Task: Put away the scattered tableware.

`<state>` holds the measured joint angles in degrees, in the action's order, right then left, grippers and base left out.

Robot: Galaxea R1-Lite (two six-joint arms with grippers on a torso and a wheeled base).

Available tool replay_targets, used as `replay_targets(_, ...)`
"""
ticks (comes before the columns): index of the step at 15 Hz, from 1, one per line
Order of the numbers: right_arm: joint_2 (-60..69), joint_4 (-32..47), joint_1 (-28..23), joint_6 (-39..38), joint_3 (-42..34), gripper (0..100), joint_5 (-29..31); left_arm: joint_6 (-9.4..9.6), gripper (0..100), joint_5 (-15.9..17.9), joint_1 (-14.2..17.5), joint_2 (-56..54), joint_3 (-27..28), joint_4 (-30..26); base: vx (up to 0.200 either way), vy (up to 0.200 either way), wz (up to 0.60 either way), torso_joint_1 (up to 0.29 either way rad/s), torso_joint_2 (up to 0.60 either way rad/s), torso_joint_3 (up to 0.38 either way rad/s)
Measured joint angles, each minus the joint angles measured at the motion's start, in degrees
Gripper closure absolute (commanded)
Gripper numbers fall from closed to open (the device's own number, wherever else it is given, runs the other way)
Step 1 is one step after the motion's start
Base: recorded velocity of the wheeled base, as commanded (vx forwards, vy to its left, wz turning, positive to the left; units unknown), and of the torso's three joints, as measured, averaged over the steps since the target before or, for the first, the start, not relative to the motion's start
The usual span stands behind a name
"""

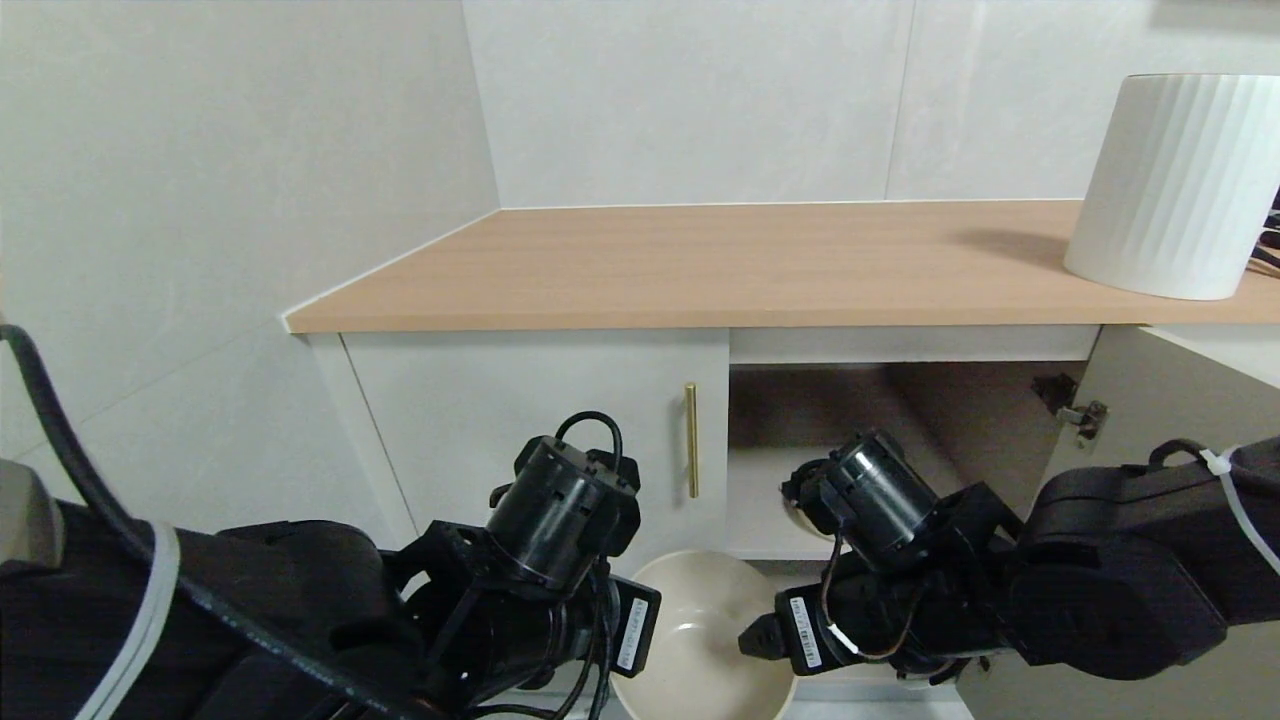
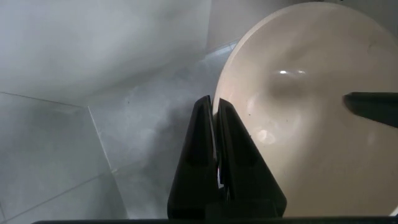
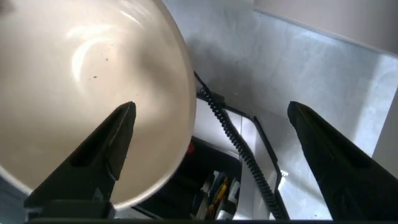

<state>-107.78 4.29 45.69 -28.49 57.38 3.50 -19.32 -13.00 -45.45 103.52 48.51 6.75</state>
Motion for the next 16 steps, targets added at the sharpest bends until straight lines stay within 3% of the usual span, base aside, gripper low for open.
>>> replay_targets(11, -0.4, -0.3, 0.0, 0.0, -0.3, 100, 1.1, -0.20, 100, 0.1, 0.0, 0.3, -0.1, 0.1, 0.000, 0.000, 0.00, 0.000, 0.00, 0.000)
replay_targets(12, -0.4, -0.3, 0.0, 0.0, -0.3, 100, 1.2, -0.18, 0, 0.1, 0.0, 0.3, -0.1, 0.0, 0.000, 0.000, 0.00, 0.000, 0.00, 0.000)
replay_targets(16, -0.6, 0.2, -0.1, 0.1, -0.3, 100, 1.3, -0.55, 0, -0.3, 0.1, -0.1, 0.0, 0.1, 0.000, 0.000, 0.00, 0.000, 0.00, 0.000)
